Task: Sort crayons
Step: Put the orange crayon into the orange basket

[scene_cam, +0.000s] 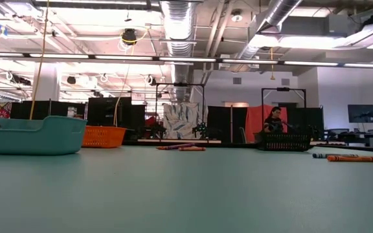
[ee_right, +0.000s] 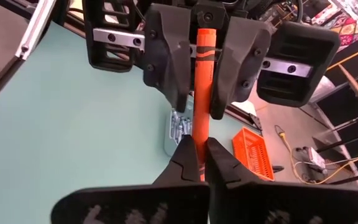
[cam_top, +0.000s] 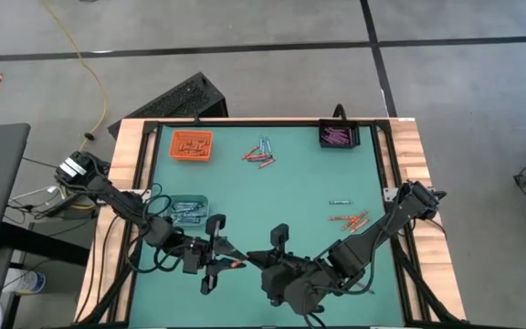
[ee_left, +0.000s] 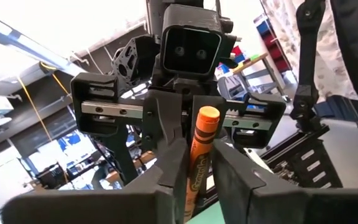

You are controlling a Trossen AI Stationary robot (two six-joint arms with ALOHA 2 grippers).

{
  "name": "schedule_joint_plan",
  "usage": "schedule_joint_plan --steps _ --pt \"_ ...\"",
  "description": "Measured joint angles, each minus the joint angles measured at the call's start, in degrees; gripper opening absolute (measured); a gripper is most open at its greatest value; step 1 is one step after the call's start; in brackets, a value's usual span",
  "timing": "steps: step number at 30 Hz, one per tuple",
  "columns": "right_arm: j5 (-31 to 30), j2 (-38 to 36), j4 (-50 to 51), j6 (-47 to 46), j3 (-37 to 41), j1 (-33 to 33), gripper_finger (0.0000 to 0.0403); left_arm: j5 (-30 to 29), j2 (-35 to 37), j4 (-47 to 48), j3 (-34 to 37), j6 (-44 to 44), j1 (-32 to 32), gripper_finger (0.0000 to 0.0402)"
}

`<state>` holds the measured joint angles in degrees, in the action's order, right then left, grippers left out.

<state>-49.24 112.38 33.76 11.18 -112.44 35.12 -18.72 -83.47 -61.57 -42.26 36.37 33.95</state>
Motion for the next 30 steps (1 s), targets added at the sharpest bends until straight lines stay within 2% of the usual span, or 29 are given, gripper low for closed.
schedule_joint_plan --steps 5,14,18,22,26,30 --pt "0.1 0.0 0.0 -0.8 0.0 -0.2 0.0000 -0.3 0.0 0.2 0.0 1.7 0.0 0.0013" --pt "0.1 0.0 0.8 -4.3 0.0 -0.6 0.0019 -0.5 0.0 1.9 0.0 2.0 0.0 0.0007" --pt "0.1 0.0 4.7 -8.4 0.0 -1.5 0.0068 -3.2 0.0 4.0 0.0 2.9 0.0 0.0005" --pt "-1.4 0.0 13.0 -15.9 0.0 -2.6 0.0144 -9.5 0.0 9.0 0.0 6.2 -0.5 0.0005" --pt "-2.6 -0.1 24.7 -27.9 0.0 -3.4 0.0216 -16.4 0.8 19.7 0.0 7.8 -3.1 0.0005" --pt "-2.1 0.2 37.5 -42.3 0.2 -2.6 0.0246 -20.6 3.9 34.1 0.0 4.0 -8.8 0.0005"
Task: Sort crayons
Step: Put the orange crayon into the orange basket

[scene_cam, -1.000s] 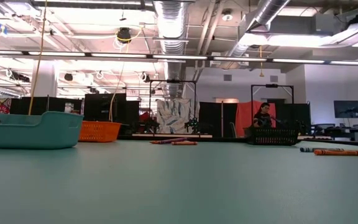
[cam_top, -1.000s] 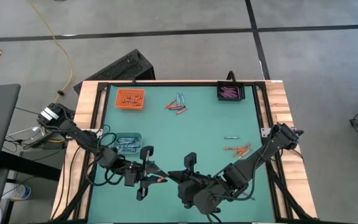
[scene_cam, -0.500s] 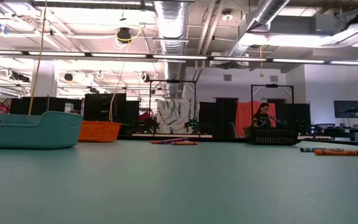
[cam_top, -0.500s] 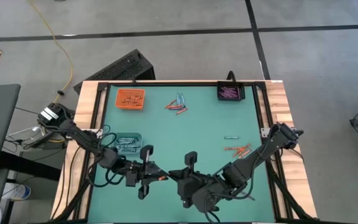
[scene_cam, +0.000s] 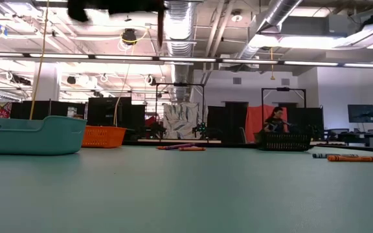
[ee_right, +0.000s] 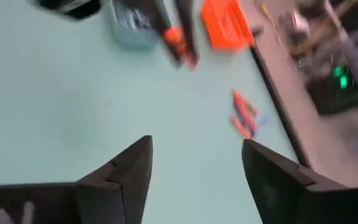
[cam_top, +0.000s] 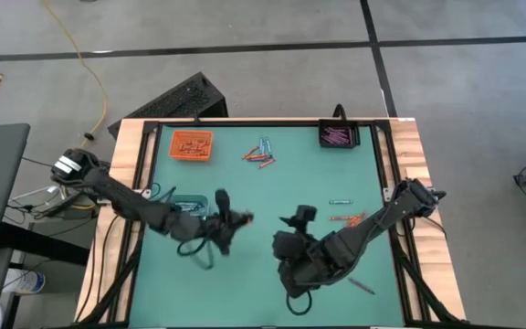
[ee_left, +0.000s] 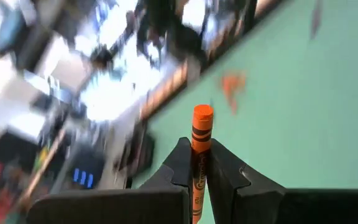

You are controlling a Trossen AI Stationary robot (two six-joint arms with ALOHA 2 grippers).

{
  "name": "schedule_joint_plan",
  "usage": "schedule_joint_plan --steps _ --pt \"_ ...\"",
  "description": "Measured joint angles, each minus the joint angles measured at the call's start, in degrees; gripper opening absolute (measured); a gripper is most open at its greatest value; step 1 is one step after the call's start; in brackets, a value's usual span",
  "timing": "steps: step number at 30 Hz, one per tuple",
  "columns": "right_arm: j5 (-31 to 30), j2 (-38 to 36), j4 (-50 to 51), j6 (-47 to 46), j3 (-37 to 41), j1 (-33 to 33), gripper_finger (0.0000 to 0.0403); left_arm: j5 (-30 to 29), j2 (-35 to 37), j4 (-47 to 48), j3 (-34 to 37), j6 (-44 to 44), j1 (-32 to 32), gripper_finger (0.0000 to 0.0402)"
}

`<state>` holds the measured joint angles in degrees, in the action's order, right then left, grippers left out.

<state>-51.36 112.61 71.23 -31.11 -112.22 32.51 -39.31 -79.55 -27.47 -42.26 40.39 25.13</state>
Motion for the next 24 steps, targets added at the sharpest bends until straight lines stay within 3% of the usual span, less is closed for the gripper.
schedule_joint_plan --steps 6,13,24 --pt "1.3 1.4 13.6 -18.0 0.1 4.5 0.0243 0.8 6.3 20.4 0.0 -5.2 -12.9 0.0005" --pt "2.2 5.3 18.8 -27.4 0.1 10.9 0.0231 11.0 13.6 39.8 0.0 -9.1 -31.5 0.0005" --pt "3.8 8.6 18.8 -33.5 0.2 14.5 0.0212 24.0 15.7 52.0 -0.3 -6.4 -55.7 0.0005"
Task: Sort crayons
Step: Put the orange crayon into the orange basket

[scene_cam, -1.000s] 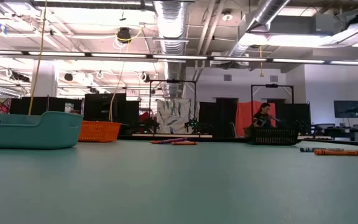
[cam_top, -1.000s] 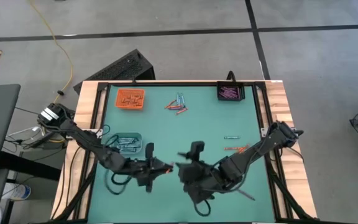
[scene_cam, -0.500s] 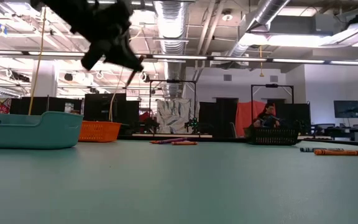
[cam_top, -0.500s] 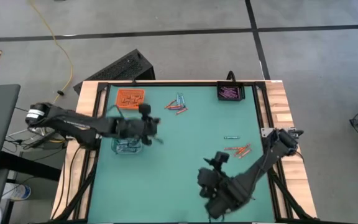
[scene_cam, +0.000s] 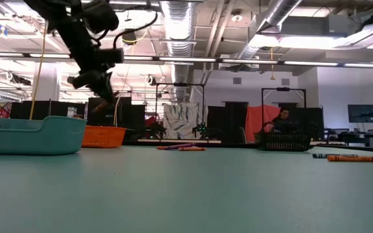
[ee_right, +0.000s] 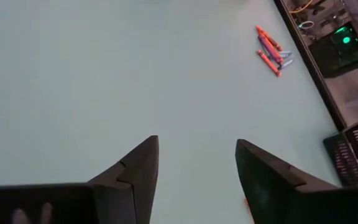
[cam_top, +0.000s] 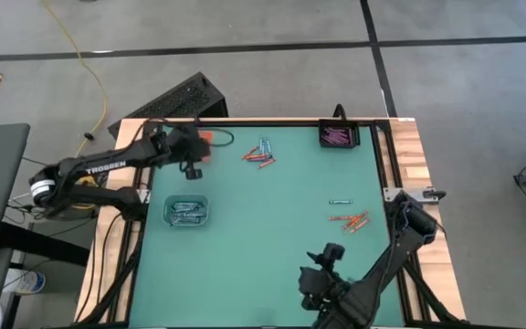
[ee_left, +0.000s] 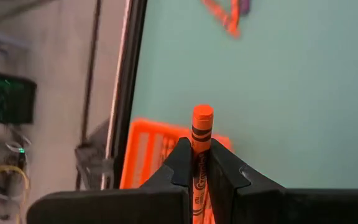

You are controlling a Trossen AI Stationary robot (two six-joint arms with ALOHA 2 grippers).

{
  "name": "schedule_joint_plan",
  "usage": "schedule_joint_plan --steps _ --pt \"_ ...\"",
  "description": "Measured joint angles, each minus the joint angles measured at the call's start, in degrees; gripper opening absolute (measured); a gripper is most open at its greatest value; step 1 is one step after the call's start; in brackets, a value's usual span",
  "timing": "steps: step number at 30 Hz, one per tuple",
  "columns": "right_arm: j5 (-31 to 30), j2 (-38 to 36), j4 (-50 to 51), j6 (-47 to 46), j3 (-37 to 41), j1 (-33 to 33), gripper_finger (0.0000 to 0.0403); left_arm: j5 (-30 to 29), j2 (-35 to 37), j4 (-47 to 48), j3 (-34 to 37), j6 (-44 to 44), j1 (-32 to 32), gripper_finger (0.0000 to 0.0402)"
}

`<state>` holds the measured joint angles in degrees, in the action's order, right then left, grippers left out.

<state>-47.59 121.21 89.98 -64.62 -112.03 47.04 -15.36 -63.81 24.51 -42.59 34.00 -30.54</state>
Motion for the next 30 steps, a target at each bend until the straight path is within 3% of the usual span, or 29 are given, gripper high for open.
schedule_joint_plan --steps 13,22,30 --pt "0.0 0.0 0.0 -7.1 0.0 2.0 0.0203 10.1 -3.5 0.5 0.0 7.4 -14.7 0.0005" --pt "2.6 0.0 0.0 -8.9 0.0 2.1 0.0203 7.5 -13.5 -1.1 -2.2 7.8 -16.4 0.0038" --pt "2.8 0.0 0.0 -9.7 0.0 2.4 0.0203 4.3 -18.5 1.4 -5.3 7.9 -16.4 0.0045"
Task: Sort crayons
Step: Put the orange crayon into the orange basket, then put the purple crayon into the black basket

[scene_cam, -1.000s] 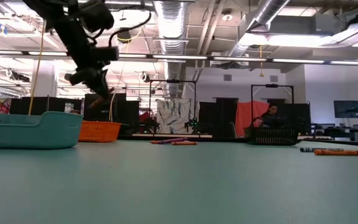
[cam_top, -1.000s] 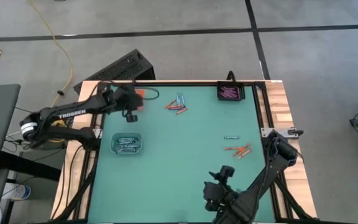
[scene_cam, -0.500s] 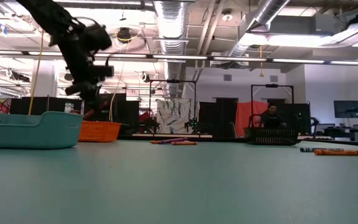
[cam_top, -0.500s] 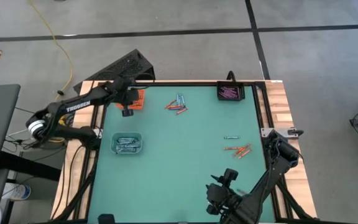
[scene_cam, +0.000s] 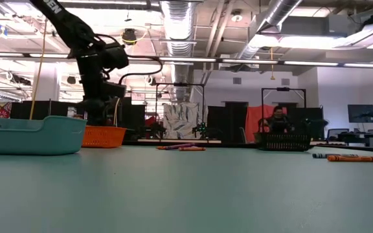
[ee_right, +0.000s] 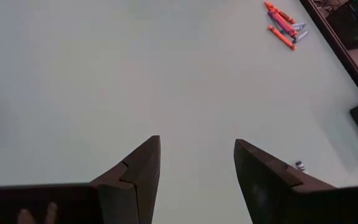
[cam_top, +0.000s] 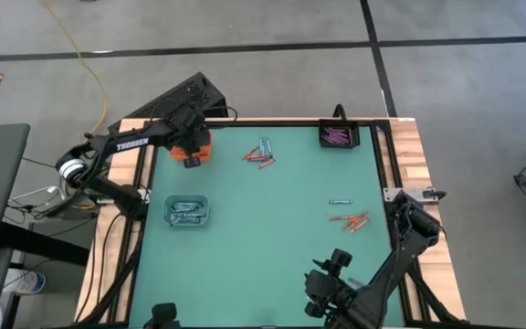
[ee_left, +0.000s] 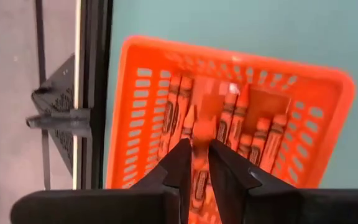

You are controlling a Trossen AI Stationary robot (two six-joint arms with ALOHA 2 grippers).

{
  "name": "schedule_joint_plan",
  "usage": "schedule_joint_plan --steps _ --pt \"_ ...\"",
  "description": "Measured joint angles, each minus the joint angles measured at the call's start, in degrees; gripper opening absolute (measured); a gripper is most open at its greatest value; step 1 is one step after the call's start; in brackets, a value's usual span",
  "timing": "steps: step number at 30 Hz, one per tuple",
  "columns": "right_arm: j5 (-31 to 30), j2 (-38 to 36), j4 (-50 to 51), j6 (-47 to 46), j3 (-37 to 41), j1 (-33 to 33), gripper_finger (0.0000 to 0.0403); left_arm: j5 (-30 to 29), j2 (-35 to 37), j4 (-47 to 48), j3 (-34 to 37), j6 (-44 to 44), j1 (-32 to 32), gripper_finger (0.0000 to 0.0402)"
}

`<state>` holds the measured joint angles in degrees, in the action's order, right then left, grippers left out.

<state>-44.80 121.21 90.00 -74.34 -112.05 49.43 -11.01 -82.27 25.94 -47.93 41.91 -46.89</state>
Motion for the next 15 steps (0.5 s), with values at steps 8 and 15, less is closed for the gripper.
schedule_joint_plan --steps 8,15 --pt "0.9 0.0 -0.1 1.2 0.2 -0.6 0.0203 0.2 -0.1 6.7 -3.8 -2.5 0.0 0.0082" --pt "9.3 -0.1 0.0 1.2 6.0 -2.4 0.0203 0.3 0.9 12.4 -7.9 -6.9 2.6 0.0114"
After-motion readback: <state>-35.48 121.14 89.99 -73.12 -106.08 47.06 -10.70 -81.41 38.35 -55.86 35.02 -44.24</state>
